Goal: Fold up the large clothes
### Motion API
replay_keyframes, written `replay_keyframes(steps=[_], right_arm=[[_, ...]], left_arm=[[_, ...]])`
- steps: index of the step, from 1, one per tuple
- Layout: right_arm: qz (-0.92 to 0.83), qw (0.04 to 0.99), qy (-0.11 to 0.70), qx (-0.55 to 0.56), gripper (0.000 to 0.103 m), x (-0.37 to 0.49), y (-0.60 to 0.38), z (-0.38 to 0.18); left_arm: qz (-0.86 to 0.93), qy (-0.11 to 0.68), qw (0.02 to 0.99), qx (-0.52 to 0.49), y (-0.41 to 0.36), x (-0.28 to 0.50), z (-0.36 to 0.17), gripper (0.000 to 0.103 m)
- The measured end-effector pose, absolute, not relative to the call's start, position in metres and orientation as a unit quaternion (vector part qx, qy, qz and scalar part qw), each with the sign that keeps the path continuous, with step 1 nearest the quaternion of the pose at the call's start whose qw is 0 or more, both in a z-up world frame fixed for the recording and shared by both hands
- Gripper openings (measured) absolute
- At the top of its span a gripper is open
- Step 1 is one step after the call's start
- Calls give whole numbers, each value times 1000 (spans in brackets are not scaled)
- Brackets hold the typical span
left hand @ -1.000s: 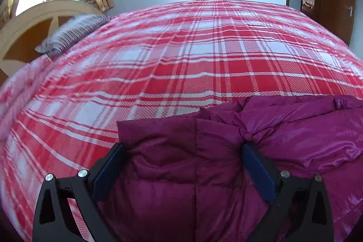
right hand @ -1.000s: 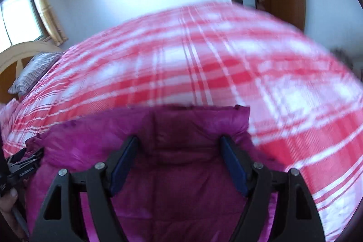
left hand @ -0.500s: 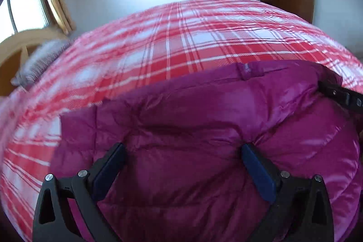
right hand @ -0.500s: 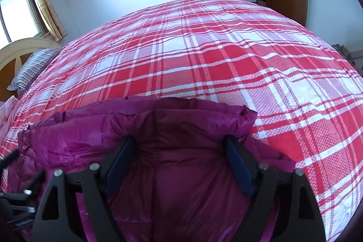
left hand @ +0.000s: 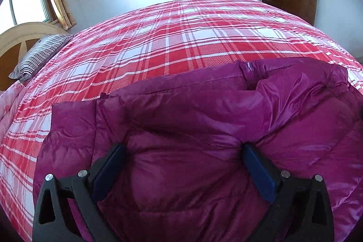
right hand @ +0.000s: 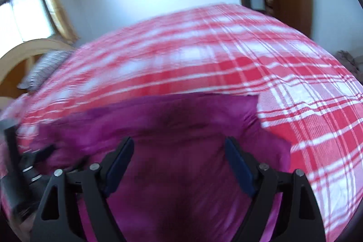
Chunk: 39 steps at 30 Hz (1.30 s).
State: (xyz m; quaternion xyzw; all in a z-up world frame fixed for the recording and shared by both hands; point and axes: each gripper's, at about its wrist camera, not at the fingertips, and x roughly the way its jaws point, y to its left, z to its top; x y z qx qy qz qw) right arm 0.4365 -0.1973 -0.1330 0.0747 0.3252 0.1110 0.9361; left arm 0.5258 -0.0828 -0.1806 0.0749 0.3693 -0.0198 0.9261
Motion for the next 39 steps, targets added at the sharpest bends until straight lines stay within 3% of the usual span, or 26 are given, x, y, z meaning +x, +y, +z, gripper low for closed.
replay_keyframes(steps=[6, 13, 22, 26, 30, 35, 36, 39], right_arm=[[141, 938, 312, 45, 85, 393, -169, -143], [134, 933, 331, 33, 86, 402, -166, -170], [131, 927, 351, 14, 91, 410, -158, -178], [132, 927, 351, 14, 92, 413, -157, -177], [130, 928, 349, 10, 92, 408, -158, -177], [131, 935, 330, 25, 88, 378, -157, -158], [152, 936, 316, 33, 88, 364, -154, -151], [179, 938, 295, 4, 88, 339, -134, -146]], left_arm=[[-23, 370, 926, 66, -79, 525, -180, 102], [-21, 375, 925, 59, -73, 519, -174, 102], [9, 317, 948, 31, 15, 403, -137, 102], [48, 331, 942, -19, 73, 380, -158, 102], [-4, 381, 914, -142, 109, 380, -194, 102], [-48, 360, 917, -162, 104, 372, -192, 102], [-57, 357, 918, -163, 101, 371, -191, 99], [-80, 365, 915, -152, 90, 372, -194, 73]])
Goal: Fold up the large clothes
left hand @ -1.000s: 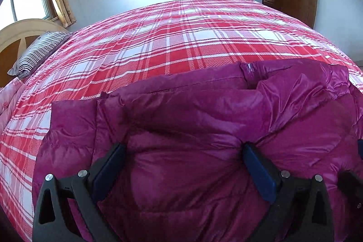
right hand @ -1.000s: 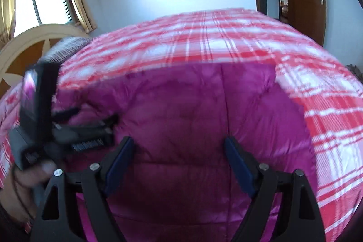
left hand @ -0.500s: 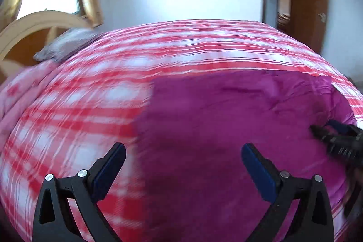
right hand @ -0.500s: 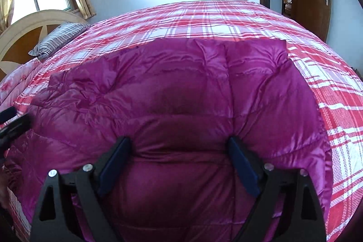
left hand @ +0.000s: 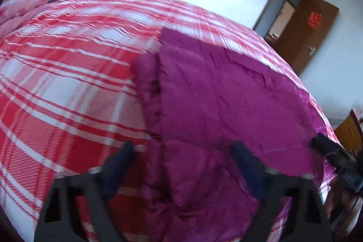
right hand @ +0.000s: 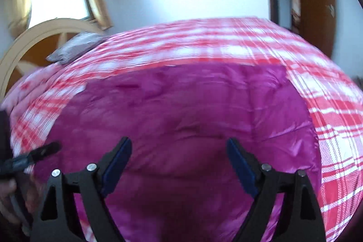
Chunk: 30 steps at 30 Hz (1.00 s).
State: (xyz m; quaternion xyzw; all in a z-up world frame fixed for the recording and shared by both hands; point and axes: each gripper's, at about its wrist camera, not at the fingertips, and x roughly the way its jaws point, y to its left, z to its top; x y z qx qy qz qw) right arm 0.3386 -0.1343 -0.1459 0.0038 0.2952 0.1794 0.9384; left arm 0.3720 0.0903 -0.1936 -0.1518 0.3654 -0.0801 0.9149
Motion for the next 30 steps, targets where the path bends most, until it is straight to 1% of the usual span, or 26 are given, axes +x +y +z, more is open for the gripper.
replay_keyframes(steps=[2, 3, 4, 5, 6, 7, 8, 9, 10, 13, 16, 19, 22, 24, 25, 26, 30], right_arm=[[173, 930, 321, -43, 87, 338, -117, -160], [164, 927, 332, -62, 88, 340, -111, -169], [157, 927, 331, -77, 92, 342, -108, -177], [151, 927, 331, -87, 93, 343, -107, -181], [151, 926, 337, -85, 93, 346, -107, -184], [151, 924, 342, -82, 94, 348, -108, -185], [151, 923, 345, -83, 94, 350, -108, -186], [151, 922, 347, -84, 94, 352, -108, -187], [152, 921, 348, -83, 94, 354, -109, -188], [161, 923, 344, -68, 94, 350, -114, -190], [168, 926, 334, -54, 95, 350, -118, -191], [174, 927, 329, -42, 95, 348, -122, -189], [181, 927, 327, -34, 95, 347, -124, -188], [198, 923, 330, -16, 94, 347, -132, -185], [203, 922, 329, -9, 91, 346, -138, -182], [208, 922, 328, -3, 91, 344, -145, -179], [219, 925, 307, 45, 91, 326, -202, -161]], left_arm=[[-90, 357, 918, -146, 85, 369, -193, 68], [-98, 356, 917, -151, 84, 368, -194, 63], [-105, 355, 915, -161, 85, 369, -195, 56], [-116, 355, 911, -174, 87, 372, -196, 51], [-128, 355, 907, -187, 89, 373, -196, 40], [-135, 351, 906, -193, 88, 372, -194, 33], [-135, 349, 908, -189, 86, 371, -190, 30], [-140, 344, 910, -185, 83, 369, -184, 24], [-144, 338, 911, -189, 83, 366, -179, 21], [-161, 310, 914, -205, 84, 352, -151, 19], [-185, 280, 920, -203, 69, 338, -116, 19], [-214, 253, 927, -178, 35, 327, -81, 19], [-260, 237, 927, -131, -18, 322, -54, 19], [-276, 233, 926, -106, -44, 321, -46, 19], [-286, 233, 924, -98, -58, 323, -44, 19], [-297, 234, 921, -91, -72, 325, -43, 19], [-310, 237, 919, -56, -119, 333, -60, 19]])
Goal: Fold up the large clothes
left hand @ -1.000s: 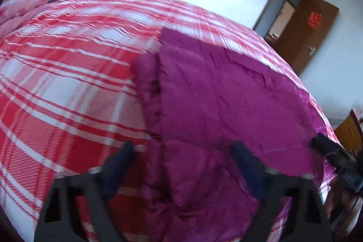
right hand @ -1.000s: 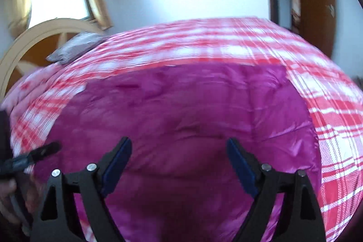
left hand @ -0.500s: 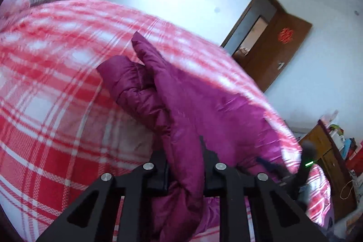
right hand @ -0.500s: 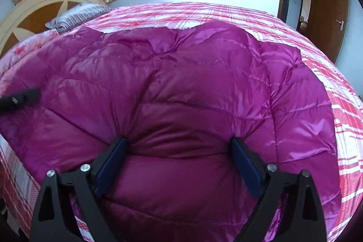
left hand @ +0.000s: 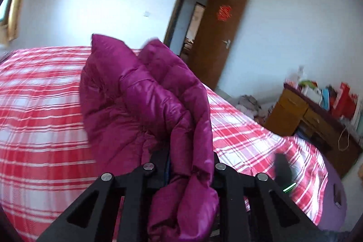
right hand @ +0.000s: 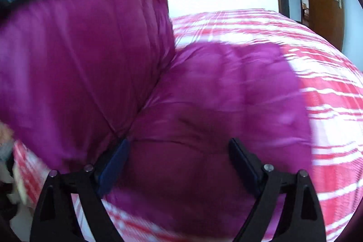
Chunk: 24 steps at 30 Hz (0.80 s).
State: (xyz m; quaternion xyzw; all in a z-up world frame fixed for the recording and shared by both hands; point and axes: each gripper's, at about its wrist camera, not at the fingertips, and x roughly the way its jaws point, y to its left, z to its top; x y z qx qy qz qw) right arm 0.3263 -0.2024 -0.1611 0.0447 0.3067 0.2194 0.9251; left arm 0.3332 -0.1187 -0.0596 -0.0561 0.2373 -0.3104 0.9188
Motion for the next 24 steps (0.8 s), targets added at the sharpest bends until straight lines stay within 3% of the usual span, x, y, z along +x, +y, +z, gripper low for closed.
replay_keyframes(steps=[7, 11, 14, 17, 18, 19, 20, 23, 24], right_arm=[[193, 932, 232, 200, 92, 321, -337, -117], [269, 909, 245, 205, 92, 349, -335, -95], [290, 900, 281, 163, 82, 377, -310, -87], [310, 881, 327, 145, 60, 398, -284, -95], [303, 879, 345, 130, 35, 404, -275, -100], [291, 881, 354, 117, 20, 409, -272, -103], [283, 883, 359, 109, 20, 411, -270, -105], [281, 884, 353, 126, 18, 398, -282, -109], [281, 885, 350, 127, 17, 396, -285, -108]], left_arm=[[-284, 224, 929, 75, -200, 331, -115, 19], [-271, 207, 932, 121, -214, 325, -134, 20], [-272, 197, 933, 127, -213, 319, -135, 20], [-267, 196, 934, 137, -214, 307, -128, 28], [-267, 195, 933, 143, -213, 303, -124, 29], [-268, 191, 933, 148, -208, 295, -119, 31], [-270, 187, 932, 151, -202, 288, -114, 33], [-275, 165, 938, 135, -177, 267, -102, 57], [-272, 150, 942, 130, -168, 260, -98, 82]])
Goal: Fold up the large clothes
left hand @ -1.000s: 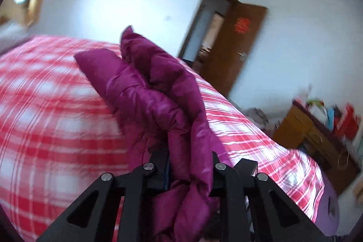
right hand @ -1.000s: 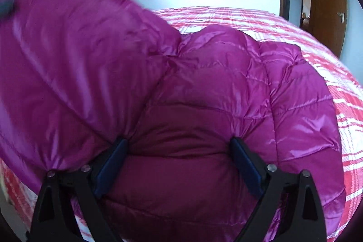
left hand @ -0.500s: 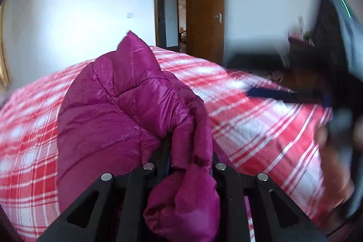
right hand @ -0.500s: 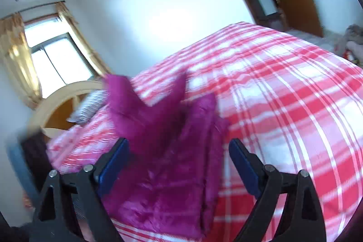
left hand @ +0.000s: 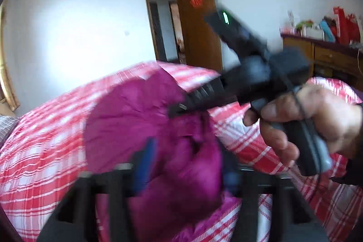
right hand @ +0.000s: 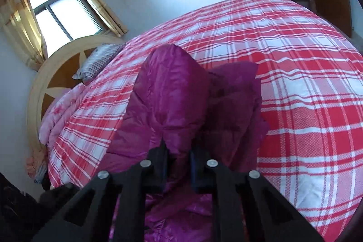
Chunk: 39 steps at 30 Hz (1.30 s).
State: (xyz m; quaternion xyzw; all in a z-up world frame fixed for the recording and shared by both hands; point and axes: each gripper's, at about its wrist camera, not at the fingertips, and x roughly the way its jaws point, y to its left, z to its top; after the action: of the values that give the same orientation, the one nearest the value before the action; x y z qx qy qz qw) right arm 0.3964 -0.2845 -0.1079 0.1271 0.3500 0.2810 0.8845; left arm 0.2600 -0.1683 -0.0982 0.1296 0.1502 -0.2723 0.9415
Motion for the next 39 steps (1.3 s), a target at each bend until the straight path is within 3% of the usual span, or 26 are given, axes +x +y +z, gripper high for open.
replay_keyframes(steps=[1, 4, 8, 10, 12, 15, 17, 19, 20, 24, 29, 33, 39], right_arm=[[272, 889, 348, 120, 16, 392, -285, -107], [249, 894, 353, 118, 16, 406, -291, -107], [217, 899, 365, 110, 18, 415, -298, -116], [197, 899, 375, 109, 26, 417, -302, -120], [162, 904, 380, 110, 36, 410, -303, -114], [115, 922, 344, 135, 39, 390, -305, -80], [113, 932, 306, 156, 49, 379, -301, -54], [140, 935, 258, 198, 73, 369, -292, -29], [167, 931, 237, 223, 76, 368, -285, -22], [249, 909, 219, 251, 75, 394, -252, -28], [207, 901, 241, 297, 73, 428, -270, -80], [158, 919, 250, 261, 73, 432, -281, -95], [130, 926, 263, 237, 70, 440, -289, -106]], left_arm=[[-268, 129, 947, 123, -158, 252, -94, 96], [-242, 94, 959, 115, -134, 247, -85, 96], [-163, 157, 967, 119, -113, 300, -100, 96], [-144, 214, 960, 111, -110, 336, -117, 96], [-155, 225, 958, 87, -113, 346, -131, 96], [-154, 212, 960, 95, -118, 341, -133, 96], [-154, 206, 961, 105, -124, 332, -133, 96], [-155, 208, 960, 105, -132, 333, -136, 96], [-155, 210, 960, 103, -130, 333, -134, 96], [-138, 203, 966, 80, -103, 332, -117, 96], [-98, 191, 976, 24, -75, 351, -79, 96], [-86, 203, 975, -9, -90, 381, -55, 97], [-19, 278, 960, 19, -122, 445, -80, 97]])
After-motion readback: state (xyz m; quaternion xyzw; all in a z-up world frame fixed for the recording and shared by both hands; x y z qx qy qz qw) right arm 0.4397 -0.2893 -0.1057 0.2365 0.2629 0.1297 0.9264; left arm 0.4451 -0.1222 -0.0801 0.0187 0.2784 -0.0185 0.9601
